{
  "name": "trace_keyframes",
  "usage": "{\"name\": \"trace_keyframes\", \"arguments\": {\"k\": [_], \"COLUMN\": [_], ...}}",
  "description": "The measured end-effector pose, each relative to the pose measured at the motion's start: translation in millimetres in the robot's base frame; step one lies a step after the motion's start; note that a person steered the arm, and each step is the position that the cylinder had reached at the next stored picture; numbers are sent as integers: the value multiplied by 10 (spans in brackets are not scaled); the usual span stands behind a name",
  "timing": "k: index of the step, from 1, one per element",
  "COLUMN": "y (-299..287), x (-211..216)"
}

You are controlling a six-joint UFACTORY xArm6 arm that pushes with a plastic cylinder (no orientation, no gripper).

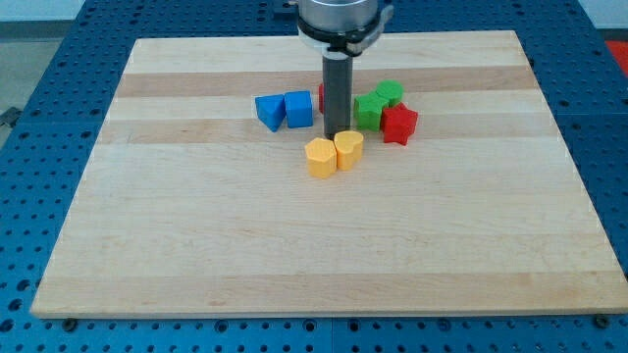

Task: Slightly push the red star into the green circle

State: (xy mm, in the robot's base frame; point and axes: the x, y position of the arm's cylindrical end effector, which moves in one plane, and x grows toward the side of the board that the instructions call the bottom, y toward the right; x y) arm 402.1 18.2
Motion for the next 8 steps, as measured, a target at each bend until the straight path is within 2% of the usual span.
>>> {"name": "trace_keyframes", "arguments": {"k": [3, 5, 7, 8], "y": [666, 702, 711, 323], "x": [268, 102, 239, 227]}}
